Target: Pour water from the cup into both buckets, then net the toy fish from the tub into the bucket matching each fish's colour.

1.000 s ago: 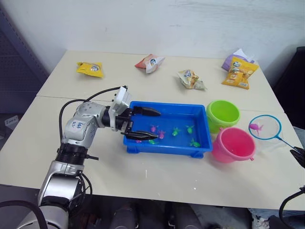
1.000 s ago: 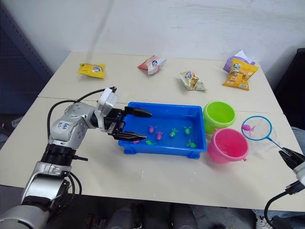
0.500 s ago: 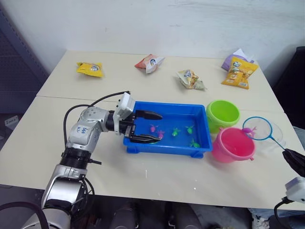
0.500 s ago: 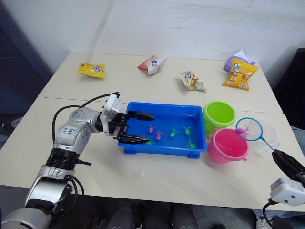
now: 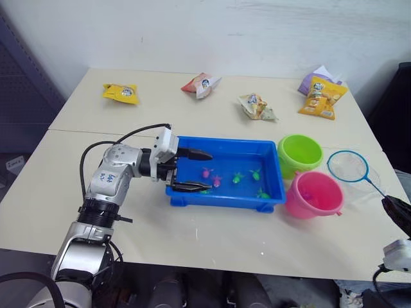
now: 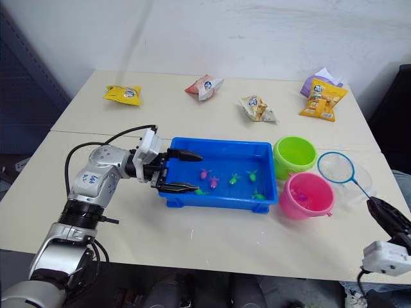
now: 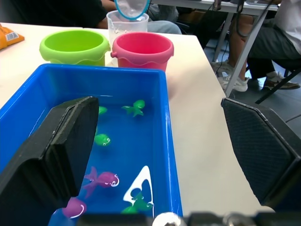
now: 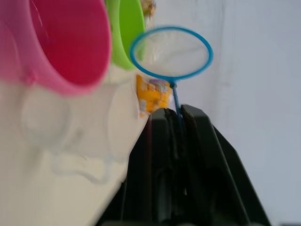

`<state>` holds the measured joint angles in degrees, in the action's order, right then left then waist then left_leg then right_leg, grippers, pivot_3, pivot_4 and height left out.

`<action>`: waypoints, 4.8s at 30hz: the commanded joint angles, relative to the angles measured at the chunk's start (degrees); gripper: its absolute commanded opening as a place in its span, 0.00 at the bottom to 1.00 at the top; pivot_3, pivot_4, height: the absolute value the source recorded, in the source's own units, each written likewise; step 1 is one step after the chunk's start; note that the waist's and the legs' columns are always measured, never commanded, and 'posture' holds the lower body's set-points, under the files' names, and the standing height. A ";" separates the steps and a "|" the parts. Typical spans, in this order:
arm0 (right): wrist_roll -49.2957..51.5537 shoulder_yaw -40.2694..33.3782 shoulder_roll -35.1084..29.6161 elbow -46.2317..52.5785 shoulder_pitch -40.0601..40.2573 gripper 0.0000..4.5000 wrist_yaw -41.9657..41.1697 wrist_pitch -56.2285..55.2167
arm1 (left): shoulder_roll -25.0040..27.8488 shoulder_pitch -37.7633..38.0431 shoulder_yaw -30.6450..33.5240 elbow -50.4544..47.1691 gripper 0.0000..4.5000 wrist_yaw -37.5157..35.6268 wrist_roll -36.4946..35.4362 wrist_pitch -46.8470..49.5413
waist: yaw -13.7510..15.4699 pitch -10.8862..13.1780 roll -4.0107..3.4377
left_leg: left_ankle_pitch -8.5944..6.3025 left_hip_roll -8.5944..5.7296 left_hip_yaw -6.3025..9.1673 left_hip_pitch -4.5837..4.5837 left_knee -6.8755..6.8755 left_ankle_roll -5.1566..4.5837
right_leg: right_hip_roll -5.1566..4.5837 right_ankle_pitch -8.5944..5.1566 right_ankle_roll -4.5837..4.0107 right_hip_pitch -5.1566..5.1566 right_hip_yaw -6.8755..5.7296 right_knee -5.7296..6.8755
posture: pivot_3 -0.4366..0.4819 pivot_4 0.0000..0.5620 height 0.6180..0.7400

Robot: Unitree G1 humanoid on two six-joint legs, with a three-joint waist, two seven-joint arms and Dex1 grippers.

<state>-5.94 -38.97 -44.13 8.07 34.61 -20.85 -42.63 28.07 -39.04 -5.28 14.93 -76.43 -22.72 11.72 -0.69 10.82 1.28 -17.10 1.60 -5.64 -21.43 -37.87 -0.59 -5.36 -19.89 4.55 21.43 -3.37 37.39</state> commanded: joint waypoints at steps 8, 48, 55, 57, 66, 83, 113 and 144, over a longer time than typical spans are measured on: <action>48.91 14.14 -21.31 30.79 -8.16 0.00 -9.87 53.52 | 7.13 2.81 6.86 4.84 1.00 -0.59 0.17 -3.80 | -0.90 0.02 0.10 | -0.18 0.06 0.18 0.10 0.05 -0.32 | -0.07 0.00 -0.02 -0.09 -0.09 0.02 | 0.48 0.27 0.98; 18.98 46.68 -8.53 18.79 -54.80 0.00 -27.73 79.16 | 12.22 7.15 8.10 -2.72 1.00 2.15 1.28 0.78 | 0.52 0.07 0.12 | -0.03 -0.05 0.29 -1.40 -0.43 -0.21 | -0.12 0.05 0.06 1.10 -0.48 0.31 | 0.48 0.27 0.98; 27.22 34.41 -8.31 22.29 -47.83 0.00 -30.52 79.63 | 11.70 6.53 7.70 -2.60 1.00 2.01 1.26 0.78 | 0.47 0.07 0.12 | -0.03 -0.04 0.29 -1.38 -0.43 -0.21 | -0.11 0.05 0.06 1.08 -0.48 0.30 | 0.48 0.27 0.98; 28.72 30.61 -8.31 22.45 -45.45 0.00 -31.49 78.18 | 11.01 5.44 7.43 -3.06 1.00 1.90 0.63 1.43 | 0.55 0.07 0.12 | -0.03 -0.04 0.29 -1.38 -0.42 -0.21 | -0.11 0.05 0.06 1.08 -0.48 0.31 | 0.48 0.27 0.98; 33.67 7.29 -5.52 25.65 -26.71 0.00 -37.17 69.55 | 7.08 -2.54 4.47 -1.60 1.00 -1.30 -1.04 4.34 | 1.51 0.06 0.13 | -0.03 -0.12 0.29 -1.39 -0.42 -0.24 | -0.09 0.08 0.12 0.99 -0.51 0.25 | 0.48 0.27 0.98; 20.93 -10.63 6.28 12.44 -6.66 0.00 -38.32 32.48 | -0.62 -5.83 1.19 0.21 1.00 -4.85 -1.58 4.82 | 0.50 0.04 0.10 | -0.02 -0.10 0.17 -0.59 -0.29 -0.19 | -0.01 0.08 0.13 0.36 -0.29 0.03 | 0.48 0.27 0.98; -43.59 -12.17 -3.24 -6.04 -6.81 0.00 20.89 -17.57 | -1.79 -3.13 2.87 2.18 1.00 -1.86 -1.49 3.28 | 0.29 0.04 0.09 | 0.06 -0.08 0.03 -0.11 -0.10 0.06 | 0.01 0.00 0.02 0.07 -0.09 0.02 | 0.48 0.27 0.98; 32.74 35.43 -12.34 24.99 -36.84 0.00 -7.01 70.49 | 9.94 3.24 9.06 5.38 1.00 2.24 1.44 -0.58 | -0.12 0.07 0.13 | -0.07 0.00 0.28 -0.19 -0.14 -0.14 | -0.12 -0.04 -0.05 0.06 -0.25 0.03 | 0.48 0.27 0.98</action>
<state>27.13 -5.29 -56.07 33.58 0.29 -27.73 22.91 36.97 -36.09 2.37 21.25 -74.54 -21.81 11.98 -0.80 10.90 1.42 -17.17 1.60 -5.36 -21.67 -38.02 -0.72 -5.49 -19.93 4.51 21.53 -3.63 37.41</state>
